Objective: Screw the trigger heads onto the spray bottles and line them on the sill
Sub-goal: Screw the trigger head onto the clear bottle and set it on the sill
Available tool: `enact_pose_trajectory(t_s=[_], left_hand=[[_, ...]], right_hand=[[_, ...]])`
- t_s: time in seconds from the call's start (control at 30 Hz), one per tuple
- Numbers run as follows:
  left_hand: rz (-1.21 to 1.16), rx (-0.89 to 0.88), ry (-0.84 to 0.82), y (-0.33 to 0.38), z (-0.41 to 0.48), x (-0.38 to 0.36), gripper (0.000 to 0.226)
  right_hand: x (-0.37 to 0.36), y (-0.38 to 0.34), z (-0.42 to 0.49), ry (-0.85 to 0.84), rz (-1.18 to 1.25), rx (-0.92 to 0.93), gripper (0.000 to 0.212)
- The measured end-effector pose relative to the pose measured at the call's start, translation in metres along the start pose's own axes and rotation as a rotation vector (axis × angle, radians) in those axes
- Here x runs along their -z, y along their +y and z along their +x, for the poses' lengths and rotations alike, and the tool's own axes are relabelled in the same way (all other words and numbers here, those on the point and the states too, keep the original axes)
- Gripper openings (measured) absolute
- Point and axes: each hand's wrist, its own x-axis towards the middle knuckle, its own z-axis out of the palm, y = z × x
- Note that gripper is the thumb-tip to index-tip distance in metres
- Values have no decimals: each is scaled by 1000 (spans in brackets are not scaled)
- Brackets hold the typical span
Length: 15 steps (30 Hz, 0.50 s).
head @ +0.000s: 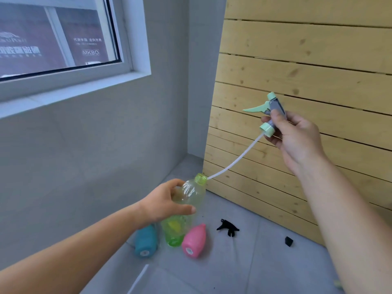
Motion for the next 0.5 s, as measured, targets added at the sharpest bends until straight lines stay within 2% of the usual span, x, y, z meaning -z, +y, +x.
enact_pose_trajectory(t_s=[0.2,0.43,0.5], left_hand=[[44,45,-38,-12,4,3,91],[-35,28,-77,-10,6,-4,87],[-92,9,-126,-6,5,-5,76]], right_hand=[[-7,10,6,7,18,-24,28],[-23,35,5,-93,-44,-99,14],[-29,45,0,-127,-62,-119,8]])
